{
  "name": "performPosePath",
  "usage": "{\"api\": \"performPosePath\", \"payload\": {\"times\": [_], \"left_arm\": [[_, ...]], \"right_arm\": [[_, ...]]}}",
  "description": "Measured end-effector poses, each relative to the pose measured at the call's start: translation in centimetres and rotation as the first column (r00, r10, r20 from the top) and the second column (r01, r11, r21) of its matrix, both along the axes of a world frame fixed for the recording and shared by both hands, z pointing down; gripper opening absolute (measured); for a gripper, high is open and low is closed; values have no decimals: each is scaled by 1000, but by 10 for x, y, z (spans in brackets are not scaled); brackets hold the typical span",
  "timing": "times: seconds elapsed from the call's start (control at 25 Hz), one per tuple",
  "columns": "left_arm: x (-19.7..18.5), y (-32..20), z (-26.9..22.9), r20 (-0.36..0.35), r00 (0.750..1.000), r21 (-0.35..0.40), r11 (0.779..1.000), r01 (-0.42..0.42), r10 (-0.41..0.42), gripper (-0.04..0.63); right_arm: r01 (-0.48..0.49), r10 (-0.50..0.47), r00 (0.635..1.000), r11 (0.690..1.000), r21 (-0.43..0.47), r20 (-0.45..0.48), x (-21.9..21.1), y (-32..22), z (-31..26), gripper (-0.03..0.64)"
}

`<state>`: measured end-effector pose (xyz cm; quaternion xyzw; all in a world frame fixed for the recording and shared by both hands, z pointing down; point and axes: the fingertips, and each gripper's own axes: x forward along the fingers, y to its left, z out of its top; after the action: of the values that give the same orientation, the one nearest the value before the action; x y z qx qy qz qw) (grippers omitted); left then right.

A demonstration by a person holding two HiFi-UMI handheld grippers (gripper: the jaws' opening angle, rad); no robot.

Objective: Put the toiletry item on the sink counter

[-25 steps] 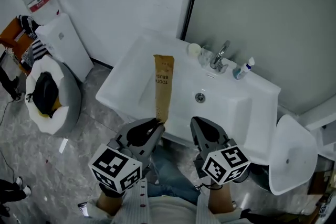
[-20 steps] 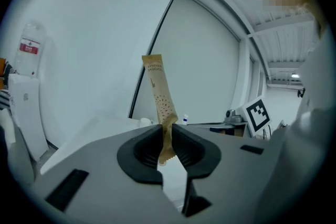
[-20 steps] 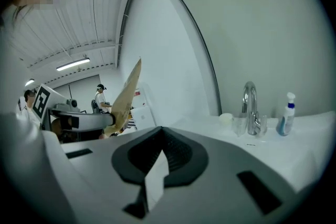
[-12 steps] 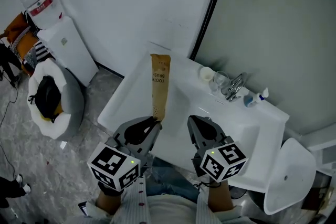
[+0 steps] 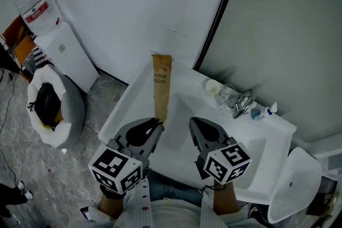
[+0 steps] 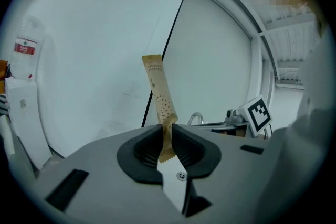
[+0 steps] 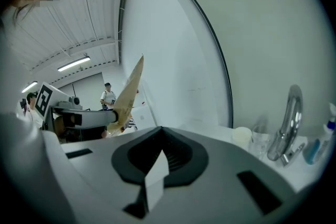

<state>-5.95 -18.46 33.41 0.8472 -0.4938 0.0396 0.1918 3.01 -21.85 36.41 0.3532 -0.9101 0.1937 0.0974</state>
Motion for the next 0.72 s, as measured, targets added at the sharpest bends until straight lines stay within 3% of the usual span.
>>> {"api": "performPosePath", "payload": {"times": [0.36,0.72], "left_arm": [[-20,-11,5,11,1000,-21,1000,11,-11,60],[-24,-32,12,43,997,-47,997,-62,64,60]], "right_arm": [[-1,1,1000,1000,-8,0,-13,-6,1,9],[-65,65,998,998,-24,-5,-11,-13,2,9]]}}
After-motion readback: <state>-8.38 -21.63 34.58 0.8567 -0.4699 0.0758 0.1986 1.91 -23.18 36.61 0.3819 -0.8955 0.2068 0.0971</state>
